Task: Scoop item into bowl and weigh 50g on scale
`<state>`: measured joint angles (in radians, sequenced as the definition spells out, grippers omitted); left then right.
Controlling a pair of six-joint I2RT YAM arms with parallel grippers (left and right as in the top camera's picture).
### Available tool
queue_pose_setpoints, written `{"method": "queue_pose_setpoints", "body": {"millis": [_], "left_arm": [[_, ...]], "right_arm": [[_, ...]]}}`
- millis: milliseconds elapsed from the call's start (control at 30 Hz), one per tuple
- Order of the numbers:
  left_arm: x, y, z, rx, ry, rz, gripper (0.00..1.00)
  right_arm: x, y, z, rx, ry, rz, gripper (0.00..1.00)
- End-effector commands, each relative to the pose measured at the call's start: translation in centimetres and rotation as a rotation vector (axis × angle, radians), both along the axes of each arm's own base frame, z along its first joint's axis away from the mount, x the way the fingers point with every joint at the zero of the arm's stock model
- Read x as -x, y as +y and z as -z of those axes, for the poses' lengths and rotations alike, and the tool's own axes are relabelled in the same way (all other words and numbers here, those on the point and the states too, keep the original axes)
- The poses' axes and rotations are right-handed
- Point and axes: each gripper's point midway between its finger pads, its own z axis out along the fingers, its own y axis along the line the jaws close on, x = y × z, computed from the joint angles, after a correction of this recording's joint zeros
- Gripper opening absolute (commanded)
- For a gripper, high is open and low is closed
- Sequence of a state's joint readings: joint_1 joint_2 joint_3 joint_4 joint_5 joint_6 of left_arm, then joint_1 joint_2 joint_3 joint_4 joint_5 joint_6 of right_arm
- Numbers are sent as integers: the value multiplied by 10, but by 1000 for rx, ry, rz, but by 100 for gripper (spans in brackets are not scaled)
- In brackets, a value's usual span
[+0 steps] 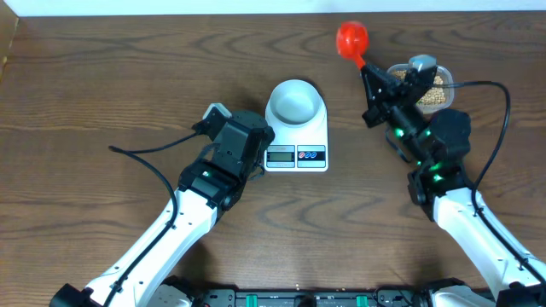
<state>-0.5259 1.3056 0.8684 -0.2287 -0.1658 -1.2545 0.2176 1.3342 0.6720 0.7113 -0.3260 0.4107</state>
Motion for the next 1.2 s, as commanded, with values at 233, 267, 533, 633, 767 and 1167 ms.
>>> {"method": "queue_pose_setpoints", "body": {"millis": [233,267,533,633,767,1167], "left_arm": [[-16,-12,-22,-262,-173,278,7],[-15,-16,-23,-274,-181,317,8],[-6,-37,-31,-384,-225,553,7],[-1,-47,-34,-436,-245,626,7],[10,-61,-20,-477,-222,709,7],[32,-93,26,-558,-140,885,7]], "right_arm": [[-21,-36,-51,54,-133,102,1],[-21,-37,-51,64,-138,106,1],[-21,-38,-51,66,-140,108,1],[-21,-38,-51,66,-140,108,1],[-21,-38,-51,65,-141,108,1],[-20,-35,-49,68,-133,85,1]]}}
